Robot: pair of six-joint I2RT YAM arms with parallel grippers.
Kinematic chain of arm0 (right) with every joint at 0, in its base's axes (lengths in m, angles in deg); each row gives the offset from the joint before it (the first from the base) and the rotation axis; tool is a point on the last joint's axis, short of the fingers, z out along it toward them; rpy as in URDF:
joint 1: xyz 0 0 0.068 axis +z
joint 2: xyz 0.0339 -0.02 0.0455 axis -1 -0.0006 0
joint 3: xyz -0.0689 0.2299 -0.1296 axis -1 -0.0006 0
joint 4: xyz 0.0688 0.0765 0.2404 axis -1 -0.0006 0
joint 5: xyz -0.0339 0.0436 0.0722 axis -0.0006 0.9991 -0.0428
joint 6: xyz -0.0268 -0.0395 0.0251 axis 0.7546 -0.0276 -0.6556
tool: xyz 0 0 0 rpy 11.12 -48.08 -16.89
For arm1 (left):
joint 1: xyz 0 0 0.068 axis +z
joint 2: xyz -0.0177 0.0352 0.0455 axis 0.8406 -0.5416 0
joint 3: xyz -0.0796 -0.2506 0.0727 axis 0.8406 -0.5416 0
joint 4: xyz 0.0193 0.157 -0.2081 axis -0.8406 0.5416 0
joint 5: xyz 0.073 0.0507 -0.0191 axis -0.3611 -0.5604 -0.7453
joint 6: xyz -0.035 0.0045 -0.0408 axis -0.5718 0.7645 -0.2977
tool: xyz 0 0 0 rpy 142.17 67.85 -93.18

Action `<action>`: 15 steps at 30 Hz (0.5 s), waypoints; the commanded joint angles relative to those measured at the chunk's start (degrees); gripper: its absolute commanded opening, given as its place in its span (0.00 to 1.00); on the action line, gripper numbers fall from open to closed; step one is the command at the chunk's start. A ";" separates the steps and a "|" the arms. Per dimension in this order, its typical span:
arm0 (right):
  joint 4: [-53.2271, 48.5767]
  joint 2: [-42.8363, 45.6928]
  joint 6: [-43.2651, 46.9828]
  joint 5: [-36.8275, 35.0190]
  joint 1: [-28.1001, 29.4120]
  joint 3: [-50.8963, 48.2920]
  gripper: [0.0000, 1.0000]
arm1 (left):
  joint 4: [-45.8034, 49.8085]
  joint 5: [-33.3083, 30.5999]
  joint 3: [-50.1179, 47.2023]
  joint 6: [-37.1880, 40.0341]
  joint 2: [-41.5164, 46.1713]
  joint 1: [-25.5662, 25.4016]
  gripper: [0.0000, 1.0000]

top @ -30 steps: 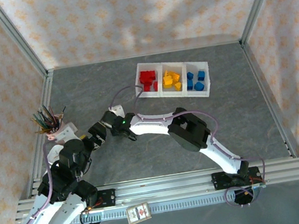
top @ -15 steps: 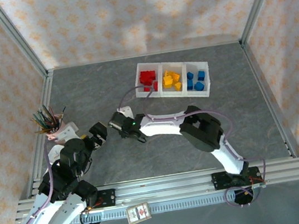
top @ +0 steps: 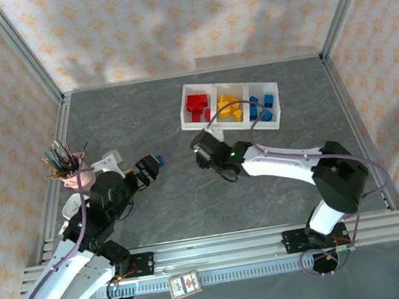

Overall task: Sort the legos into containers by color
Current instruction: Place the lego in the container.

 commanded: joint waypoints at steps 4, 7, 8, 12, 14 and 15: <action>-0.82 5.96 2.94 -1.38 -11.74 -2.96 0.34 | -12.83 8.89 1.11 3.36 -9.19 0.52 0.99; -0.85 6.31 5.00 -0.60 -18.64 -2.58 0.35 | -15.87 11.02 1.79 3.62 -13.93 0.47 0.99; -1.12 6.04 5.58 -0.87 -20.81 -2.05 0.35 | -16.70 11.77 2.08 3.85 -15.46 0.43 0.99; -0.63 4.26 8.43 -2.18 -27.42 0.87 0.36 | -19.02 13.63 3.17 4.36 -20.72 0.35 0.99; 0.90 2.64 9.34 -1.41 -30.51 2.08 0.38 | -19.52 14.44 3.92 4.76 -23.22 0.27 0.99; 1.36 1.40 9.77 -0.49 -32.08 3.19 0.38 | -19.86 14.86 4.34 4.98 -24.53 0.18 0.99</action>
